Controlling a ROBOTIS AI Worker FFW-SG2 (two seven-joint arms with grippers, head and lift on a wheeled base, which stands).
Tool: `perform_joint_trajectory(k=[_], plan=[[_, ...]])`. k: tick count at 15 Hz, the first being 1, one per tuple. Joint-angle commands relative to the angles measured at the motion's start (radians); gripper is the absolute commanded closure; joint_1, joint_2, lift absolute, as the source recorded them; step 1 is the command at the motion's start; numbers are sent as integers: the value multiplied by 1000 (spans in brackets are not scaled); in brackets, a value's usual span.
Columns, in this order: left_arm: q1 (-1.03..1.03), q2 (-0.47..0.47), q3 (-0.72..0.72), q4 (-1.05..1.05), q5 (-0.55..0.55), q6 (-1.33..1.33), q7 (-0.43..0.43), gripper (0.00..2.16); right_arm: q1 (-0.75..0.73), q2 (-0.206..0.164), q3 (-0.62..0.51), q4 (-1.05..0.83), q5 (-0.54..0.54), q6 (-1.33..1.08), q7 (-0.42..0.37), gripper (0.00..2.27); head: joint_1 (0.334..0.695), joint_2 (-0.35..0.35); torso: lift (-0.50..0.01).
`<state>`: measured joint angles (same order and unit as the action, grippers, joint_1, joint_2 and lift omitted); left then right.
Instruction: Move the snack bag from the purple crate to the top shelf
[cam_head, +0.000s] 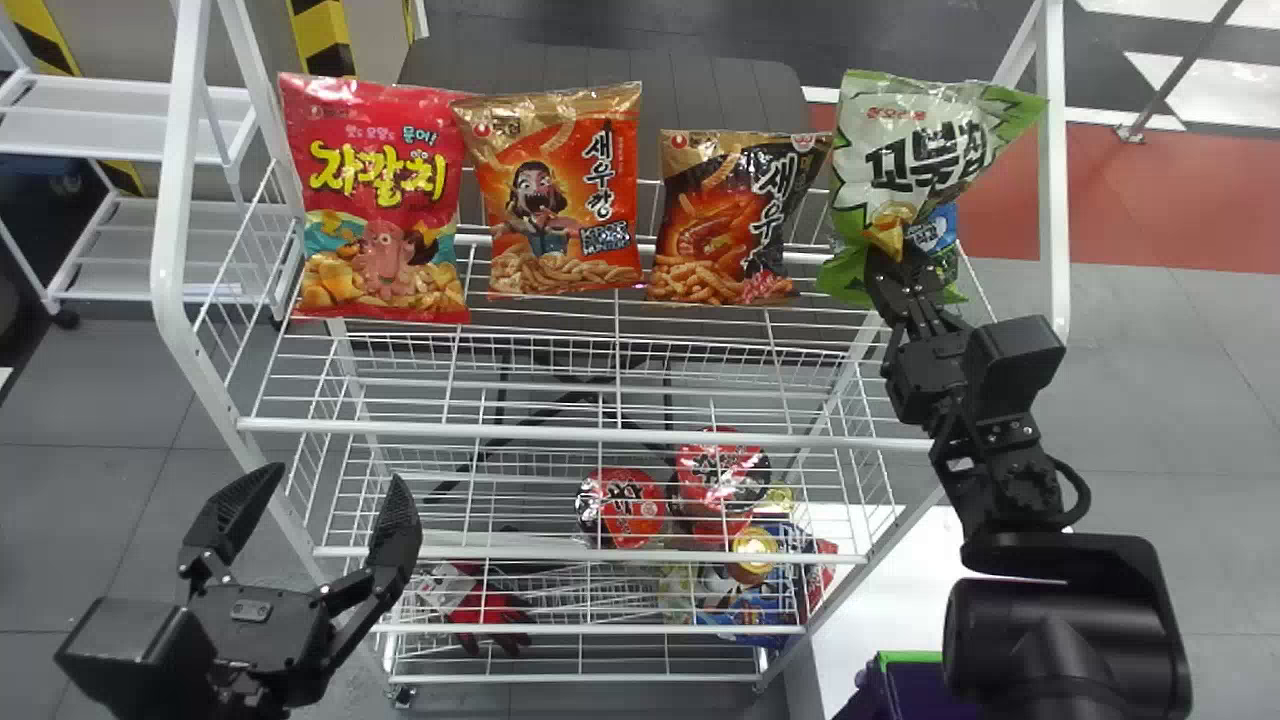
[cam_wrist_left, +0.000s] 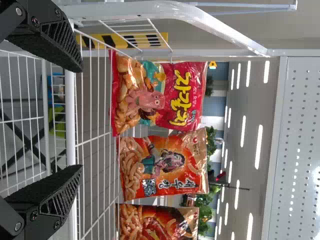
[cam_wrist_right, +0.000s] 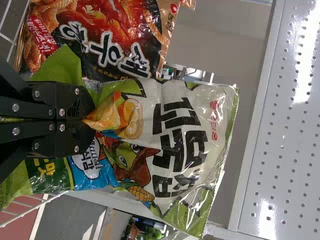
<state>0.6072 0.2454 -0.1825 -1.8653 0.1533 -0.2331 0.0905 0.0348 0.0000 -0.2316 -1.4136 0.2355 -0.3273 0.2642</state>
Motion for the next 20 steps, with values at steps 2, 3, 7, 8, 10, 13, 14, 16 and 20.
perform_joint_trajectory(k=[2, 3, 7, 8, 10, 13, 14, 16, 20], plan=[[3, 0, 0, 2, 0, -10, 0, 144, -19, 1, 11, 41, 24, -5, -30, 2067, 695, -116, 0], [3, 2, 0, 2, 0, -16, 0, 144, -29, 1, 20, 56, 28, -11, -51, 2067, 695, -116, 0], [8, 5, 5, 9, 2, -44, 0, 144, -75, 1, 48, 122, 62, -11, -109, 2064, 695, -109, 0], [8, 5, 8, 14, 3, -53, 0, 144, -84, 1, 57, 140, 71, -14, -129, 2064, 695, -105, 0], [8, 5, 9, 18, 3, -59, 0, 144, -110, 1, 63, 189, 96, -14, -161, 2064, 695, -93, 0], [8, 5, 9, 20, 3, -65, -2, 144, -130, 1, 71, 225, 107, -14, -197, 2057, 695, -90, 0], [8, 5, 9, 20, 3, -65, -3, 144, -139, 1, 72, 237, 117, -14, -211, 2057, 695, -89, 0], [8, 5, 9, 25, 3, -71, -3, 144, -154, 1, 71, 258, 133, -14, -218, 2057, 695, -89, 0], [6, 5, 11, 31, 3, -87, -5, 144, -164, 1, 71, 280, 151, -14, -238, 1865, 695, -89, 0]])
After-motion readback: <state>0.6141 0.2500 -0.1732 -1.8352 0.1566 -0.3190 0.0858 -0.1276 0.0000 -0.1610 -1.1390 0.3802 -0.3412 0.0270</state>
